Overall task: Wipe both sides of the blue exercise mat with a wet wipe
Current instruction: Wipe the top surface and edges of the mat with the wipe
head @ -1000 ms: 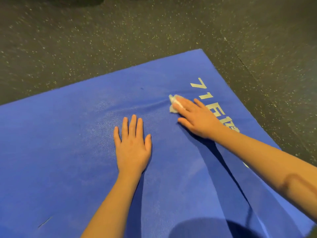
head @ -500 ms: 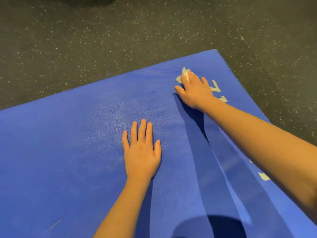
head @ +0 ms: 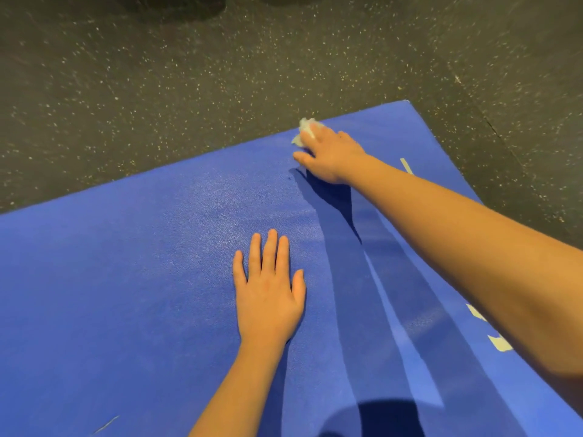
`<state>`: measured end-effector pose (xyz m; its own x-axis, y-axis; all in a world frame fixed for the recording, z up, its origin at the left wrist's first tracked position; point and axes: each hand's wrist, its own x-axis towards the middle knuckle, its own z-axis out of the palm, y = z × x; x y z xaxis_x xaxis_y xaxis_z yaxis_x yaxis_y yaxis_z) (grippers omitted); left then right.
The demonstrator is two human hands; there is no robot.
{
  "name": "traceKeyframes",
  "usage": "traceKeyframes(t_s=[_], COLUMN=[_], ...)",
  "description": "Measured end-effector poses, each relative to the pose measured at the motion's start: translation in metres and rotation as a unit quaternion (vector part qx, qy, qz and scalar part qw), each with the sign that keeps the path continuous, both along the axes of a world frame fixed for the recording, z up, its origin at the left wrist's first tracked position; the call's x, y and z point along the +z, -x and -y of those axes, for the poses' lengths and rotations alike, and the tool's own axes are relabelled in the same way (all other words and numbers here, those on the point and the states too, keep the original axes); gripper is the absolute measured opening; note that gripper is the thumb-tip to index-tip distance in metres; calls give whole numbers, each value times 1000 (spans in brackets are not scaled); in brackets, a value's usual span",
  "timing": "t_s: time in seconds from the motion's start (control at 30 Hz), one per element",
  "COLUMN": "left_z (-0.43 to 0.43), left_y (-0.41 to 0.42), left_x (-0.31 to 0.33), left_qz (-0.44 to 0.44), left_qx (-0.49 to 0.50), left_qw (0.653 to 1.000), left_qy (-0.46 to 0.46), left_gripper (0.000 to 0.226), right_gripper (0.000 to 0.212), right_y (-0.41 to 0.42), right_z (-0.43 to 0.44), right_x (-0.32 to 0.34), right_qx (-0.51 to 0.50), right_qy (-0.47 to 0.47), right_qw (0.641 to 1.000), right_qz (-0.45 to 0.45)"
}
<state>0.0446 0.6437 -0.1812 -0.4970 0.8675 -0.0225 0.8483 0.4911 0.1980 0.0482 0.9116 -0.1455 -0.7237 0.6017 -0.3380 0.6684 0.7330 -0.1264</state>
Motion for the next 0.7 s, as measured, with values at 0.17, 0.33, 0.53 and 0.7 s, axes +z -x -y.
traceKeyframes(t_s=[0.17,0.33,0.53,0.7], left_z=[-1,0,0,0], left_y=[1,1,2,2], left_x=[0,-1,-3,-2], left_qz=[1,2,4,6], left_qx=[-2,-4,-5,-6], left_qw=[1000,1000,1000,1000], left_qy=[-3,-5,-7,-10], left_gripper=[59,59,60,60], right_gripper=[60,67,55,65], right_y=[-33,-45,-101,-114], right_z=[-13,18,47,102], right_x=[-9,-10,-7,-5], right_qx=[-49,-56,-12,3], right_qy=[-44,-29,-66,-4], right_qw=[998,996,996,997], right_qz=[-25,-64,-56,-71])
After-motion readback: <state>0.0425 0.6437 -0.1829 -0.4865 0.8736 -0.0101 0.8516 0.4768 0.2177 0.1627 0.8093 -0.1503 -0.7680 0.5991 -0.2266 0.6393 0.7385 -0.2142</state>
